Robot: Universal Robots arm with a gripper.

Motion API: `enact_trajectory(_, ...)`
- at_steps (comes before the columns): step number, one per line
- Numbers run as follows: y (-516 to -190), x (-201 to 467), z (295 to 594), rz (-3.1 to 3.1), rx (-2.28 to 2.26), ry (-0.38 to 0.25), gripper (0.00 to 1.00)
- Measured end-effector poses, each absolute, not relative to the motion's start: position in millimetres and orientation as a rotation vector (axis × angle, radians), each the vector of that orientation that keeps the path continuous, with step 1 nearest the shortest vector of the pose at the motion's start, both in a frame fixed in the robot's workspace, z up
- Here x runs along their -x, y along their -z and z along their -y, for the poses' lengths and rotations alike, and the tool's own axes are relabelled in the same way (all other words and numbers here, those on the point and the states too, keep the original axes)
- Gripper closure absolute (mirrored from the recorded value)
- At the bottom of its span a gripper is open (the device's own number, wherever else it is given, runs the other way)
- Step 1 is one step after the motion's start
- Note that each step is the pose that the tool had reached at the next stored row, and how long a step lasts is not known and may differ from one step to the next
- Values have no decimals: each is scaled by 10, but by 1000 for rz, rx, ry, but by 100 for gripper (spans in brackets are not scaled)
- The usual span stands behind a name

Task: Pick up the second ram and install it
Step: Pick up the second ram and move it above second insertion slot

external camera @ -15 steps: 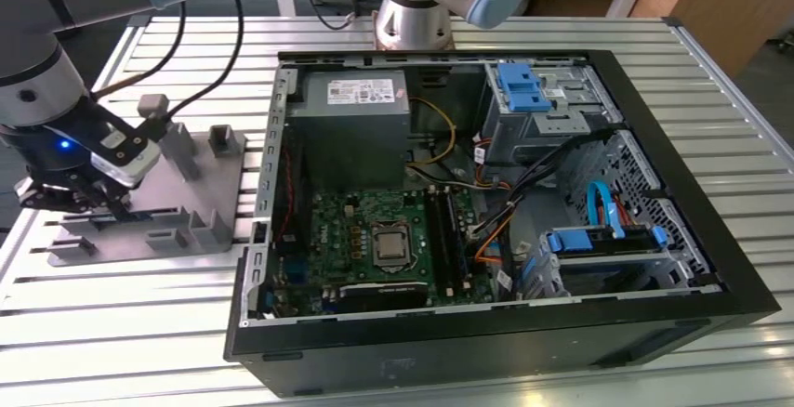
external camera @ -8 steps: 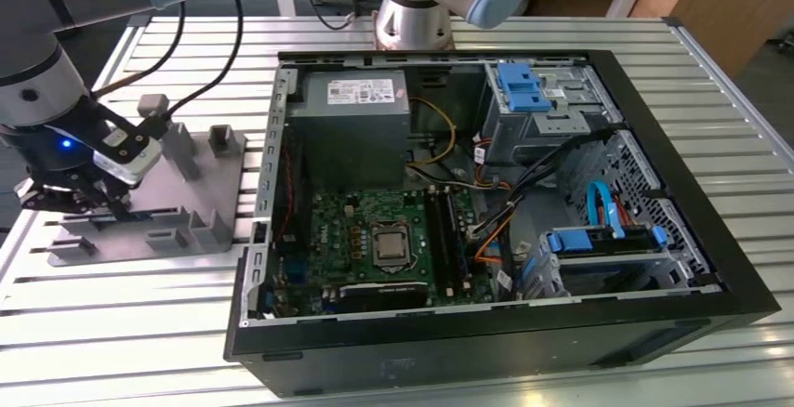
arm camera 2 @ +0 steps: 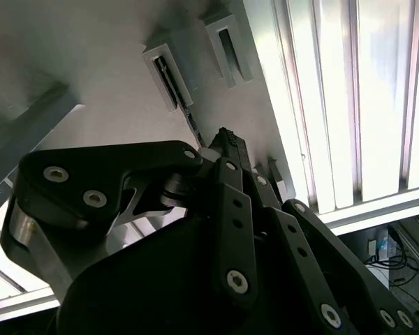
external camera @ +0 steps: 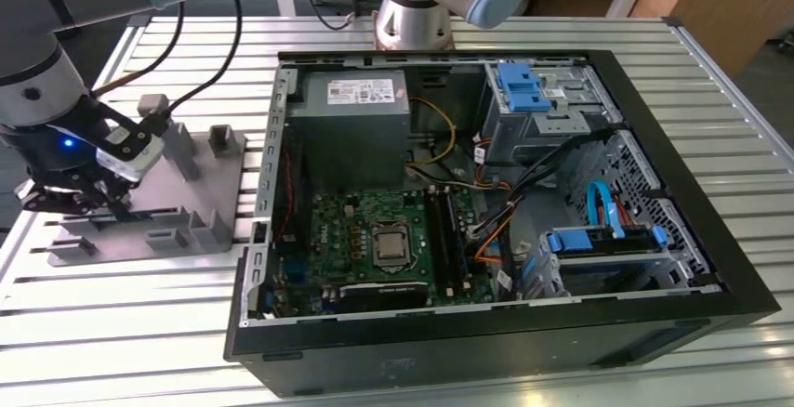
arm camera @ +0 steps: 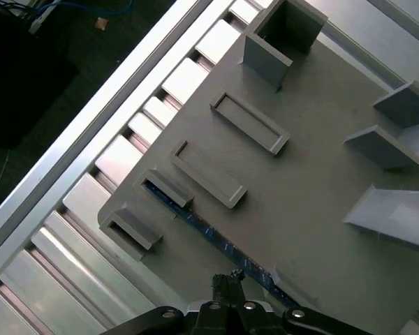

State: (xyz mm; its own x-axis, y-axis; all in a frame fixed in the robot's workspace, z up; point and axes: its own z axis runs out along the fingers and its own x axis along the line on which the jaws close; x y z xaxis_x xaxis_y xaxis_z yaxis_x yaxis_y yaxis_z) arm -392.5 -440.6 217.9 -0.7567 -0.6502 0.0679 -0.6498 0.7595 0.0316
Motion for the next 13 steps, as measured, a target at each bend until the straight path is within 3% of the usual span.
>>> enact_trajectory(13,-2179,3925,4406,2837,-1165,5,90)
